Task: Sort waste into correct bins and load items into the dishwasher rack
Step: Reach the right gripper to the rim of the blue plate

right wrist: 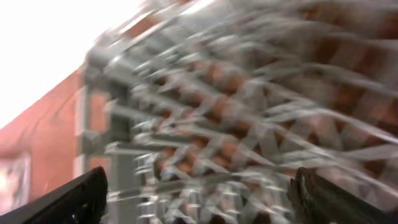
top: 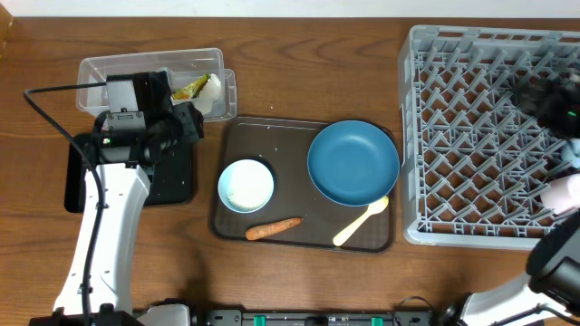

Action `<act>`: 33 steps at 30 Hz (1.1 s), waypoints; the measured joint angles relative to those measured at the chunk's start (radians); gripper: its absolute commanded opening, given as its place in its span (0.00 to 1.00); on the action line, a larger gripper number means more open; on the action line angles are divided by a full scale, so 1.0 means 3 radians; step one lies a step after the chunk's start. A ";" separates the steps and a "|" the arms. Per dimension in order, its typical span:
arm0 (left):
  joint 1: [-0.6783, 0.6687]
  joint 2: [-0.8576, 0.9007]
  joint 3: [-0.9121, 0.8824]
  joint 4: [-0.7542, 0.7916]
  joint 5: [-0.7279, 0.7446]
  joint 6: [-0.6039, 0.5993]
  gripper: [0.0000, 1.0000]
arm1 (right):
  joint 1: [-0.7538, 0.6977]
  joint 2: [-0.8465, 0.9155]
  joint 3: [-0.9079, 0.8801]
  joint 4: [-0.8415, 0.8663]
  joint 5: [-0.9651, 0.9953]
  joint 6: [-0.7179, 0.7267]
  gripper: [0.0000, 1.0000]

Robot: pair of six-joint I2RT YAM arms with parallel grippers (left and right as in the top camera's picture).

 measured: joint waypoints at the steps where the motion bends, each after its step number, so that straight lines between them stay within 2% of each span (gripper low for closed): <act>1: 0.0000 0.0000 0.0000 0.0000 -0.0001 -0.0001 0.48 | 0.0085 -0.0010 0.0000 -0.0005 -0.0019 -0.0031 0.92; 7: 0.0000 0.0000 0.0000 -0.0010 -0.0001 -0.0001 0.49 | 0.1034 -0.0039 0.0000 -0.0057 0.0050 -0.0453 0.92; 13: 0.0000 0.0000 0.0000 -0.0038 -0.0001 -0.0001 0.49 | 0.2012 -0.0039 0.0000 -0.0090 0.0809 -0.0847 0.97; 16: 0.0000 0.0000 -0.0005 -0.0039 0.0000 -0.0001 0.49 | 0.2330 -0.0039 0.0000 -0.0136 0.1122 -0.0961 0.98; 20: 0.0000 0.0008 -0.0038 -0.0042 -0.0001 -0.0001 0.49 | 0.2497 -0.0039 0.0000 -0.0248 0.1334 -0.1036 0.98; 29: 0.0000 0.0027 -0.0038 -0.0041 0.0000 -0.0001 0.49 | 0.2505 -0.0013 0.0000 -0.0675 0.1481 -0.1073 0.98; 33: 0.0000 0.0027 -0.0038 -0.0041 0.0000 -0.0001 0.49 | 0.2505 0.0022 -0.0008 -0.0693 0.1504 -0.1073 0.98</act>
